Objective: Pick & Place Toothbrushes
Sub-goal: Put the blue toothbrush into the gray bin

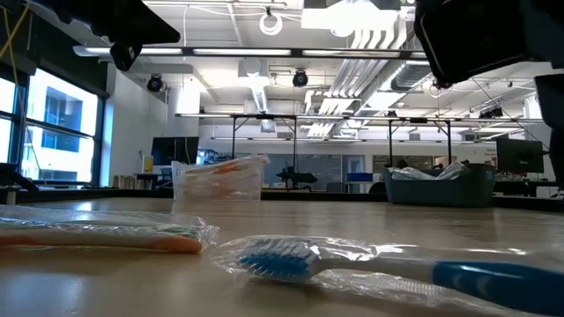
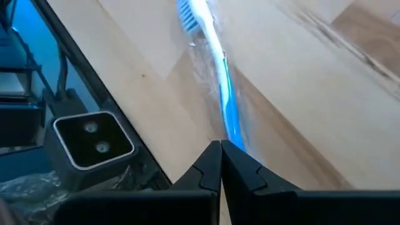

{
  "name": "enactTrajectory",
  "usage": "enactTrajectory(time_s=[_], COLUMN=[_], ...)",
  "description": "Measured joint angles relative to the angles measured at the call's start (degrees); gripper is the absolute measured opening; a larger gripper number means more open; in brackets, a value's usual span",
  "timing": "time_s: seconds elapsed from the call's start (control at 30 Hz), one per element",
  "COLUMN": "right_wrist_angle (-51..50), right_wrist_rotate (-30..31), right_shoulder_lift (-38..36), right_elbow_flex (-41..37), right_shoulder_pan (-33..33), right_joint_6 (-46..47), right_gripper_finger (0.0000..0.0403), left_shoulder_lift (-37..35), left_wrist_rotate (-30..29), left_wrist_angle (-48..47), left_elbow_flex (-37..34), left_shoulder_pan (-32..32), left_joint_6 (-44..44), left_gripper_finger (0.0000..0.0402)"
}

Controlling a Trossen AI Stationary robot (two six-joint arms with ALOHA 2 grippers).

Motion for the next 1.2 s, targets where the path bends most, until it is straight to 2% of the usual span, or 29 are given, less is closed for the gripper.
enactTrajectory(time_s=[0.2,0.33,0.43,1.03,1.2], right_wrist_angle=[-1.55,-4.77,-6.2,-12.15,-13.44], right_wrist_rotate=[0.36,4.63,5.65,7.3,7.21], right_shoulder_lift=[0.99,1.27,1.18,-0.15,-0.33], right_elbow_flex=[-0.01,0.0,0.04,-0.02,-0.09], right_shoulder_pan=[-0.88,-1.68,-2.92,-12.85,-16.69], right_joint_6=[2.14,4.24,4.05,-13.96,-16.49], right_gripper_finger=[0.0002,0.0002,0.0002,0.0002,0.0002], left_shoulder_lift=[0.0,0.0,0.0,0.0,0.02], left_wrist_rotate=[-0.04,-0.06,-0.04,-0.15,-0.85], left_wrist_angle=[-1.1,-1.12,-1.12,-1.12,-3.05], left_elbow_flex=[0.0,0.0,0.0,0.0,0.02], left_shoulder_pan=[0.0,0.0,0.0,-0.01,0.0], left_joint_6=[-0.02,0.0,-0.02,0.0,0.02], left_gripper_finger=[0.0,0.0,0.0,0.0,0.0])
